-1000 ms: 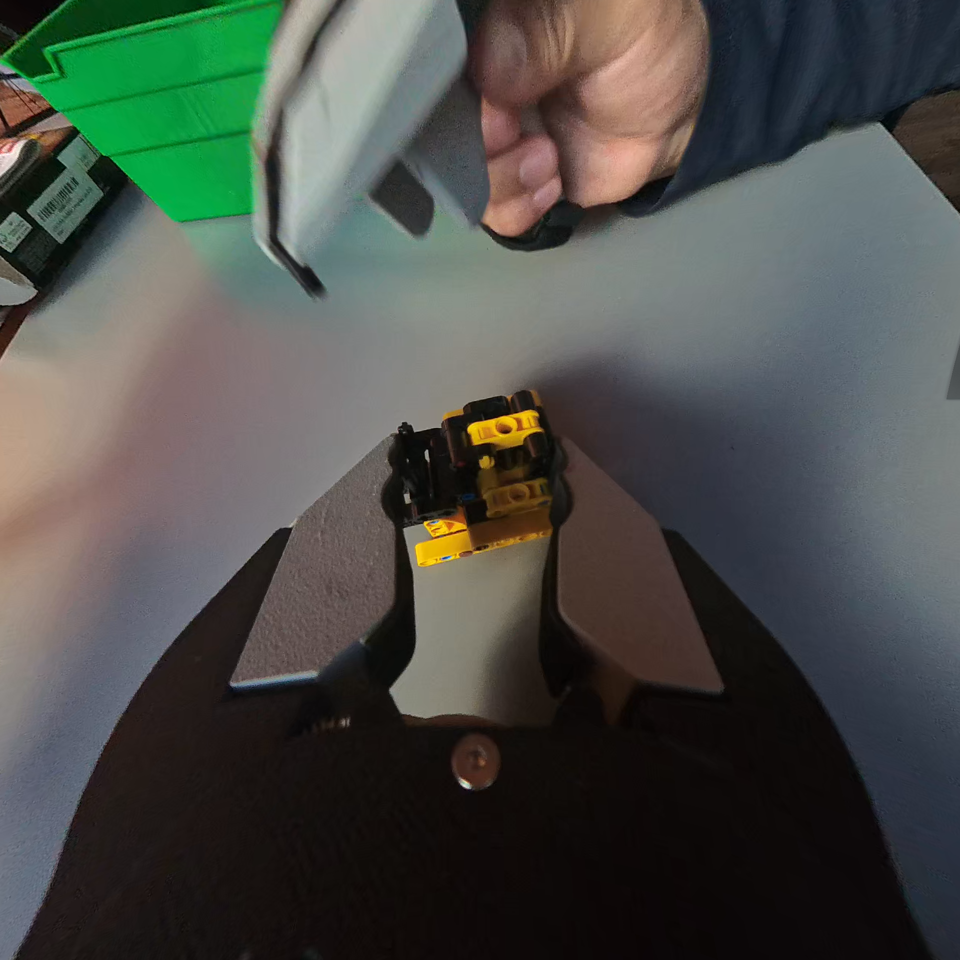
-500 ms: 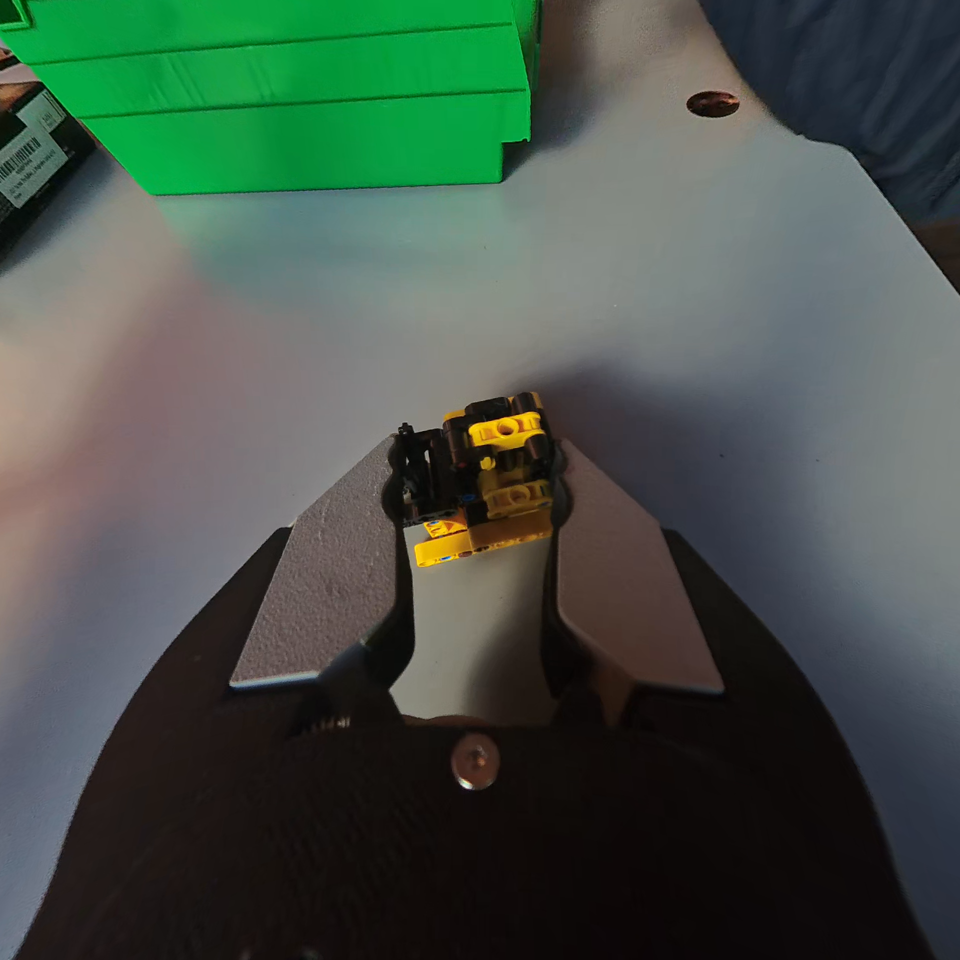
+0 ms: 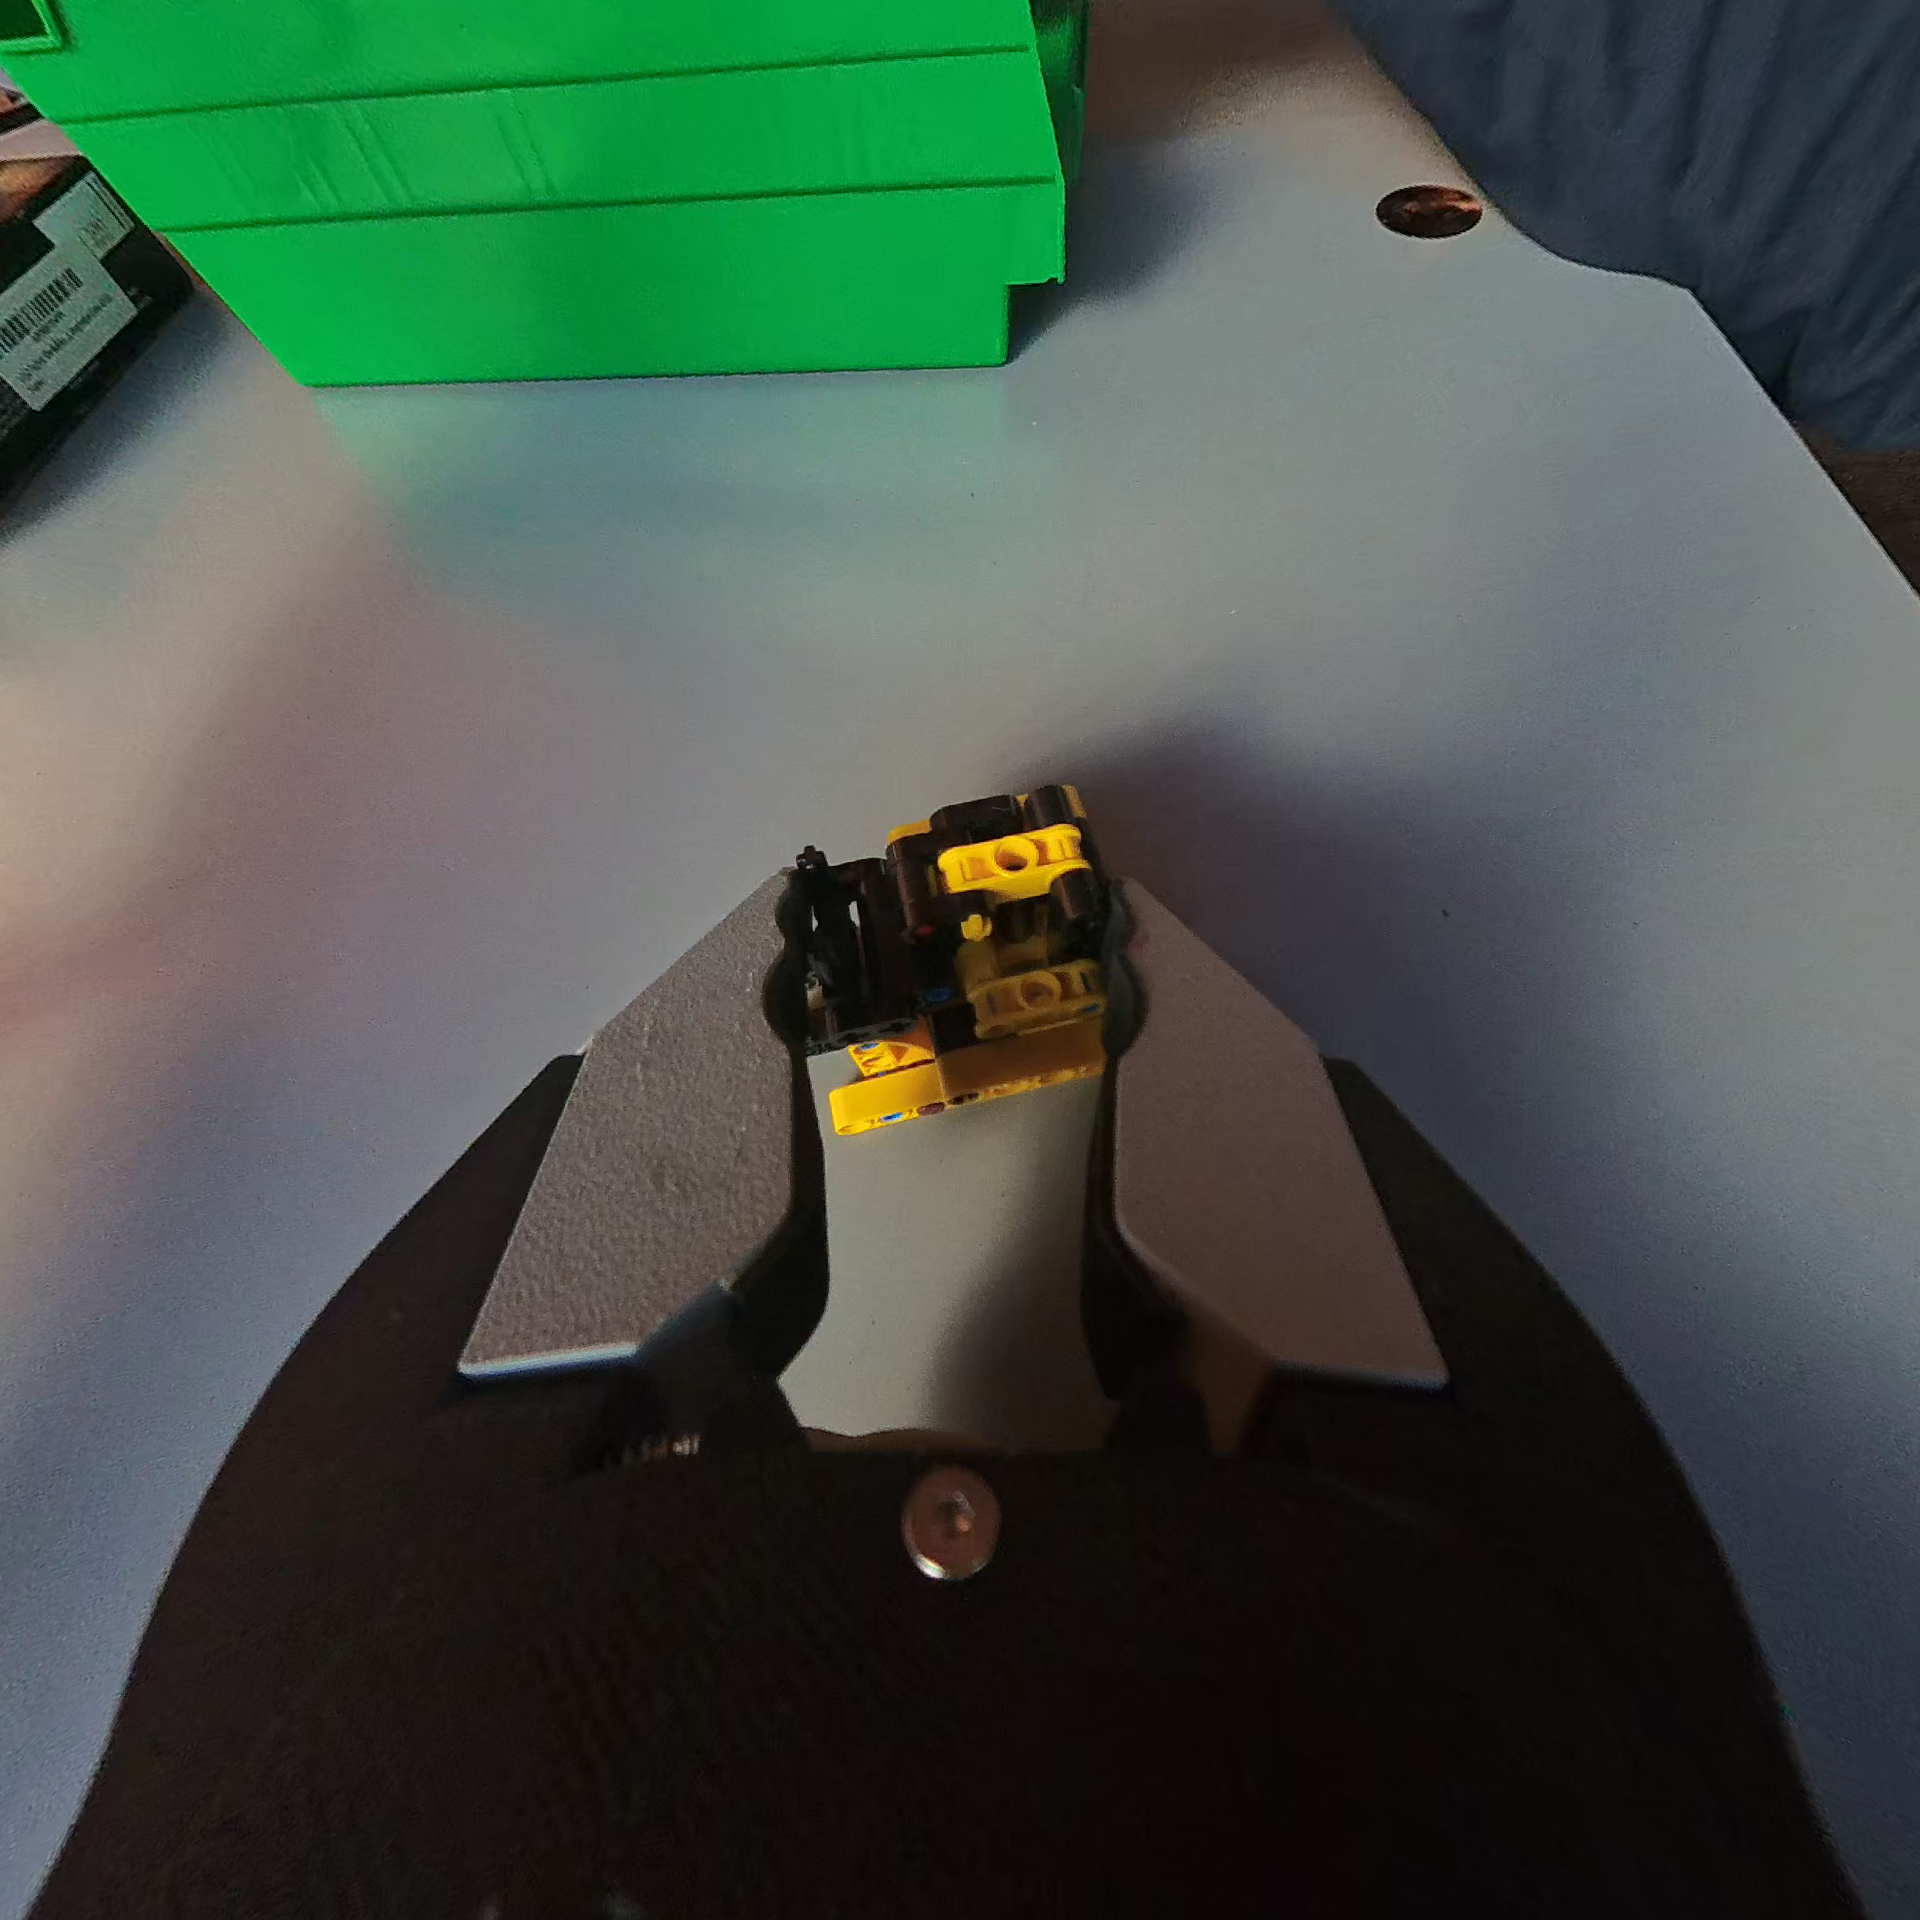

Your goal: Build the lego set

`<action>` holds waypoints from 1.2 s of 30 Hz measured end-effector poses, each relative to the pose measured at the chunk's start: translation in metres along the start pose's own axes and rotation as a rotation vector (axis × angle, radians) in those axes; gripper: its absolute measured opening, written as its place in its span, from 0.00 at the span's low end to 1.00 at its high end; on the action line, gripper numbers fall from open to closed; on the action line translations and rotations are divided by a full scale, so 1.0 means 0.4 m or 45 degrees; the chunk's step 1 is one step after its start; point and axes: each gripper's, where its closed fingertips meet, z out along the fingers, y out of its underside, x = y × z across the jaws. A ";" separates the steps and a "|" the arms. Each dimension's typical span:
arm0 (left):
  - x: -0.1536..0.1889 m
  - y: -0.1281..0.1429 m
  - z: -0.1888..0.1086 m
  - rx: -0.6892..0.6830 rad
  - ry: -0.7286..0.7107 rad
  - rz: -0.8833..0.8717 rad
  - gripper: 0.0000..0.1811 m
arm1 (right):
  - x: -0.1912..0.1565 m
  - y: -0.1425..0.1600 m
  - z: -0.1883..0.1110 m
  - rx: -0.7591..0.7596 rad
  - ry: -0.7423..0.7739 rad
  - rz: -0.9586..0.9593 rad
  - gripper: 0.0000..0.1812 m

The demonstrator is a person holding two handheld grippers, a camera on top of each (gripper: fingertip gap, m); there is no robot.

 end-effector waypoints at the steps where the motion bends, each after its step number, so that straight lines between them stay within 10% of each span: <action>1: 0.000 0.000 0.000 0.000 0.001 -0.002 0.29 | 0.013 -0.009 -0.001 0.014 0.088 -0.055 0.35; 9: 0.000 0.000 0.000 0.000 0.003 -0.004 0.29 | 0.048 -0.211 -0.238 0.871 0.135 0.120 0.34; 14: 0.014 0.004 -0.012 -0.002 0.045 0.021 0.29 | -0.200 -0.290 -0.407 1.304 -0.412 -0.012 0.25; 18: 0.030 0.010 -0.056 -0.033 0.149 -0.044 0.36 | -0.446 -0.282 -0.448 1.318 -0.786 -0.282 0.22; 24: 0.054 -0.006 -0.109 0.018 0.167 -0.051 0.37 | -0.678 -0.193 -0.303 0.932 -0.974 -0.630 0.23; 36: 0.071 0.092 -0.033 -0.213 0.146 0.104 0.35 | -0.820 -0.087 -0.188 0.613 -1.121 -0.796 0.13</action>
